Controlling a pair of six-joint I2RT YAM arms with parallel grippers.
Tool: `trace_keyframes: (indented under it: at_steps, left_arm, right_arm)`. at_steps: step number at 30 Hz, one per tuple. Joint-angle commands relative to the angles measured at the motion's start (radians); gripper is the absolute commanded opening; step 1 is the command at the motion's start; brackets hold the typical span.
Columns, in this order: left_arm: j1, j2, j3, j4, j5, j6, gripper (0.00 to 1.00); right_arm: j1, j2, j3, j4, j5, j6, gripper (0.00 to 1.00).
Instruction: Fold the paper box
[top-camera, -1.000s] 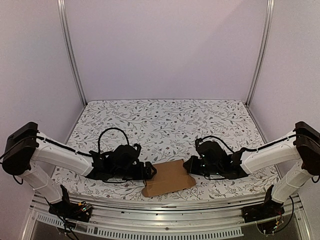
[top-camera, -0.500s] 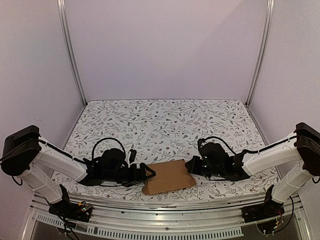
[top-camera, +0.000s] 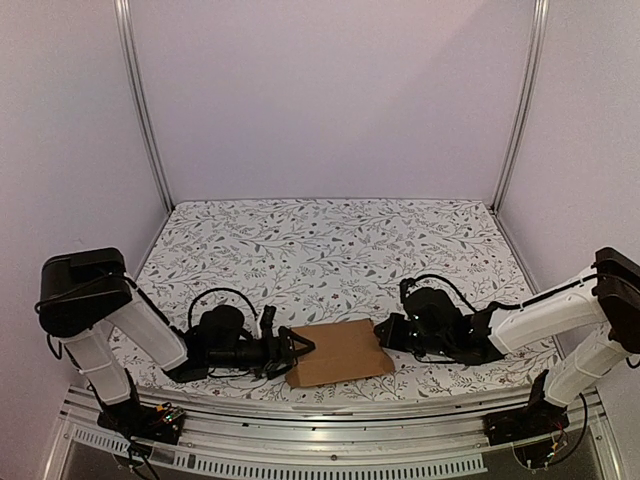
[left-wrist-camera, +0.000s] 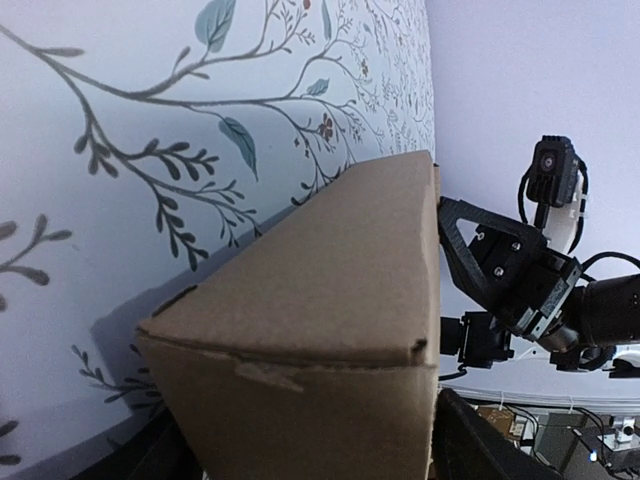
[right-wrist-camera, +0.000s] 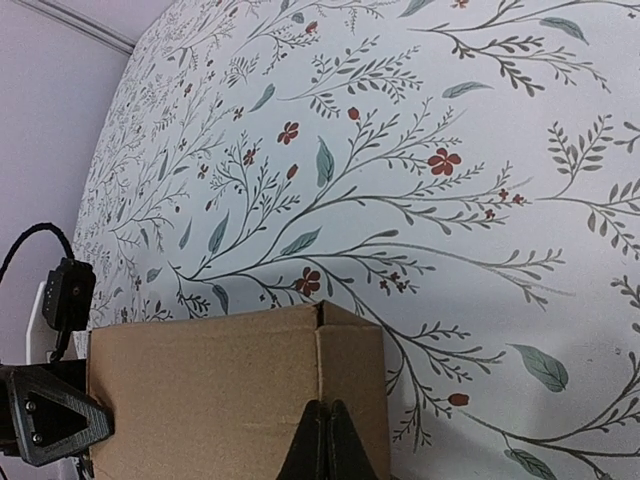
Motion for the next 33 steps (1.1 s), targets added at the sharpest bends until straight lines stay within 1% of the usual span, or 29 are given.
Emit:
trace_keyframes:
  at_steps: [1,7,13,17,20,24,27,31,33]
  left_arm:
    - [0.017,0.080,-0.036,0.108,0.031,-0.061,0.74]
    - [0.026,0.120,-0.030,0.174,0.060,-0.073,0.65]
    - [0.039,0.102,-0.032,0.180,0.081,-0.070,0.54]
    - [0.060,0.080,-0.030,0.168,0.107,-0.066,0.47]
    - [0.071,0.068,-0.022,0.154,0.135,-0.060,0.45]
    - [0.096,0.062,-0.020,0.172,0.190,-0.074,0.45]
    - [0.118,0.058,-0.026,0.192,0.240,-0.087,0.45]
    - [0.156,0.056,-0.029,0.222,0.332,-0.101,0.45]
    - [0.170,0.049,-0.028,0.234,0.377,-0.110,0.45]
  right_arm:
    - [-0.002,0.007,-0.057,-0.136,0.018,0.005,0.00]
    - [-0.003,0.007,-0.061,-0.130,0.016,0.002,0.00]
    - [-0.003,-0.005,-0.056,-0.131,0.016,-0.021,0.00]
    - [-0.003,-0.033,-0.047,-0.131,0.006,-0.068,0.01]
    - [-0.003,-0.061,-0.040,-0.132,-0.006,-0.114,0.09]
    - [-0.002,-0.152,-0.034,-0.144,-0.019,-0.252,0.20]
    - [-0.003,-0.232,-0.020,-0.184,-0.044,-0.363,0.35]
    - [-0.002,-0.359,0.024,-0.294,-0.072,-0.582,0.55]
    - [-0.003,-0.403,0.046,-0.352,-0.085,-0.666,0.63]
